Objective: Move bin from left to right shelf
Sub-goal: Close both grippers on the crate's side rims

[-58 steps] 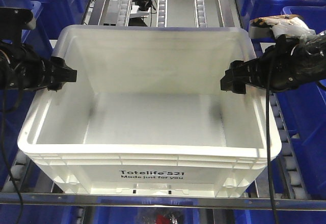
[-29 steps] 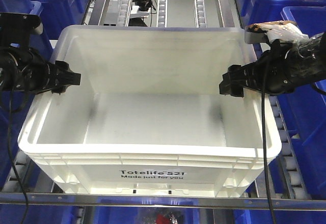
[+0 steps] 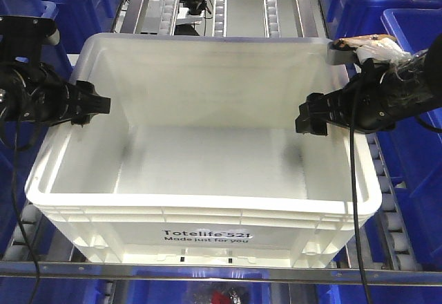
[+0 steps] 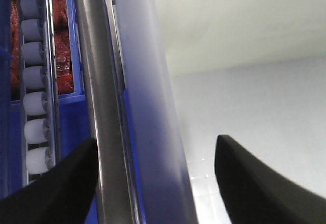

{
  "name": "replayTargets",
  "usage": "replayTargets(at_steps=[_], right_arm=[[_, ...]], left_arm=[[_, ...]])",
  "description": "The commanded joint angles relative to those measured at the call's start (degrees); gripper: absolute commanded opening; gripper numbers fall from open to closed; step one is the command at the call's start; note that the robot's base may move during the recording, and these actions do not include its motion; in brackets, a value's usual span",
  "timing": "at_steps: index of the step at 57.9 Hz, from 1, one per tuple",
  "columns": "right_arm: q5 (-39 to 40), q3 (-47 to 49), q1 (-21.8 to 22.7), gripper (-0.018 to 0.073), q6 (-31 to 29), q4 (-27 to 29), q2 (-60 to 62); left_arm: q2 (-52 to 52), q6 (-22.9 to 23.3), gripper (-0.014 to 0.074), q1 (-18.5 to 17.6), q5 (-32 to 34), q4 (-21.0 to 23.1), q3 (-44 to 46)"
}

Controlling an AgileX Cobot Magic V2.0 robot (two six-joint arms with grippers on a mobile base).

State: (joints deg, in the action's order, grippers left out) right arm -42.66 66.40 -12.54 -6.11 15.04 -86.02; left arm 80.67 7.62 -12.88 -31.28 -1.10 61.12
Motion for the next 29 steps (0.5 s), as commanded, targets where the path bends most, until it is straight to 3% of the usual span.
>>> replayTargets(at_steps=[1,18,23,29], right_arm=[[1.62,1.68,0.00,0.0588,-0.23,0.61,1.52],[1.75,1.68,0.00,0.0557,-0.23,0.51,1.52],[1.78,1.68,0.00,0.0490,-0.23,0.57,1.52],[1.65,1.68,0.00,0.0343,-0.23,0.78,1.52]], left_arm=[[-0.19,0.14,0.0459,-0.29,1.16,0.20,0.85],[-0.20,0.14,0.0444,-0.29,1.16,0.20,0.85],[-0.20,0.14,0.0372,-0.29,1.18,0.20,0.85],[-0.20,0.14,0.0209,-0.29,1.18,0.20,0.85]])
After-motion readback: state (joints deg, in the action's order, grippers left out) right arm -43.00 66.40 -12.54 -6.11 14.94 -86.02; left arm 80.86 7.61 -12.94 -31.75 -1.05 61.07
